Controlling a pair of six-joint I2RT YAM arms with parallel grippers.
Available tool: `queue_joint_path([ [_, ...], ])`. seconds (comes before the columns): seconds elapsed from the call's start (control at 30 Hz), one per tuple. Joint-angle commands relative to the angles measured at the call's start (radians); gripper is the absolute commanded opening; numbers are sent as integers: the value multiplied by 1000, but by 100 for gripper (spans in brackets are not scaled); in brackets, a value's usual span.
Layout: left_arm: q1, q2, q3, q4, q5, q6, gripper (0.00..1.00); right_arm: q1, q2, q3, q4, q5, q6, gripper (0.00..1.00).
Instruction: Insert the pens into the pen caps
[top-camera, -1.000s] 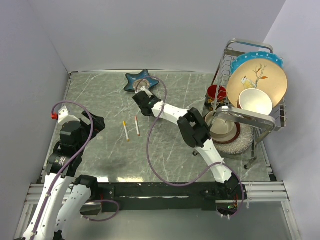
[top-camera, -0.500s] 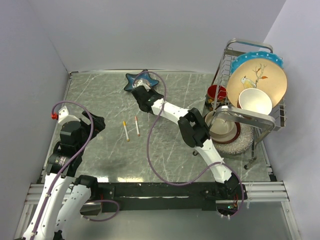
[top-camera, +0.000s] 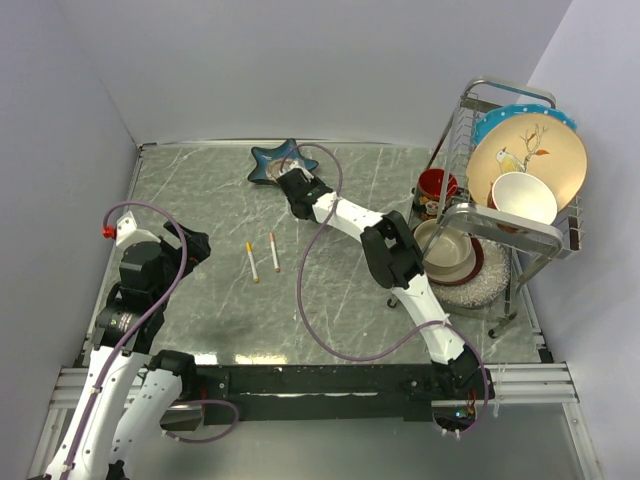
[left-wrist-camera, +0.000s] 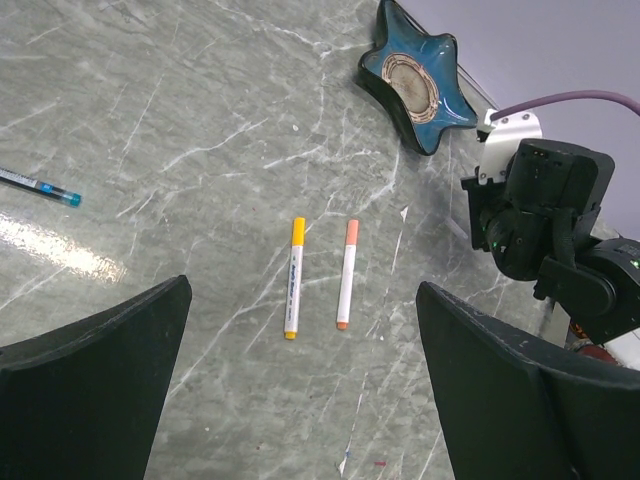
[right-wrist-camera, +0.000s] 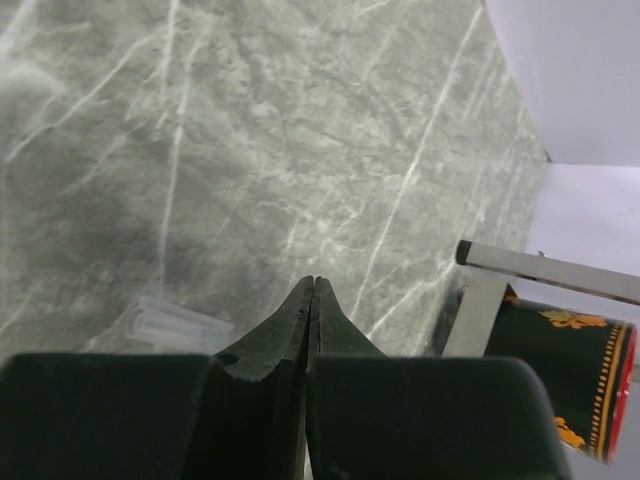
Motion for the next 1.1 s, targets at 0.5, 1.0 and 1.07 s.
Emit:
queue_joint_path([
  [0.5,0,-10,-7,34,1,15,99,7,-51,-73,-24,-156,56,0],
  [1.0,2,-24,-7,31,-10,12,99,76,-110,-179,62,-186,22,2],
  [1.07,0,-24,-7,31,-10,10,99,77,-114,-177,61,-187,26,2],
])
